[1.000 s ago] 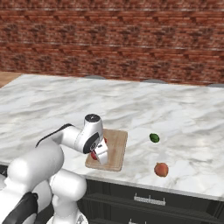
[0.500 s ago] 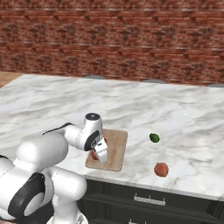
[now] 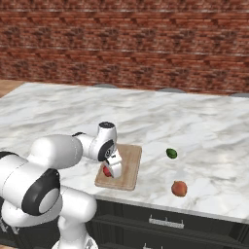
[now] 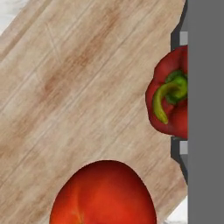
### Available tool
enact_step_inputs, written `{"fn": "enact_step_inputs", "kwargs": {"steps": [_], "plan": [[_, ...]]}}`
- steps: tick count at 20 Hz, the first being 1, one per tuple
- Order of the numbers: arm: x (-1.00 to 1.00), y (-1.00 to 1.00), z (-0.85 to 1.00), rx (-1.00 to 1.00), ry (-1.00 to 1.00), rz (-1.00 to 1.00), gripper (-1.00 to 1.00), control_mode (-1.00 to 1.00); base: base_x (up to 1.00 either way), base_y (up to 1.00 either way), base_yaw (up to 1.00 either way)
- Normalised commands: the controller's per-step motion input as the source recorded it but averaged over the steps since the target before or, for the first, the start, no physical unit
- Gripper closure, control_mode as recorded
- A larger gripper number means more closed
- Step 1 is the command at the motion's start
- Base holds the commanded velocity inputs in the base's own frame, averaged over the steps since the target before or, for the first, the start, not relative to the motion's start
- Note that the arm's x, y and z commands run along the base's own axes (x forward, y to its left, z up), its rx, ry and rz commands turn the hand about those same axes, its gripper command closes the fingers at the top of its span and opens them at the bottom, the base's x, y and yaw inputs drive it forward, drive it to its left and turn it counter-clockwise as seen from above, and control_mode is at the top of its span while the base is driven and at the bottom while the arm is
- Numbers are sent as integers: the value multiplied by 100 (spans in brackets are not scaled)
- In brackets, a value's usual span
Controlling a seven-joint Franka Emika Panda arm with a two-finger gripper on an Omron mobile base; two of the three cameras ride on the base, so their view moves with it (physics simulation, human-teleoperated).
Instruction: Place the avocado, onion, tomato, and bell pepper on the cutting board.
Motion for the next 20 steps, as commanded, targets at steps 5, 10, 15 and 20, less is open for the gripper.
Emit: {"fn": "enact_step_inputs", "kwargs": {"steps": [5,10,15,20], "plan": [[0,0,-5,0,0,0,-100,-100,0,0,0],[0,0,1,0,0,0,-100,-100,0,0,0],[0,0,14,0,-1,0,-100,-100,0,0,0],[-8,0,34,0,-5,0,-100,-100,0,0,0]]}}
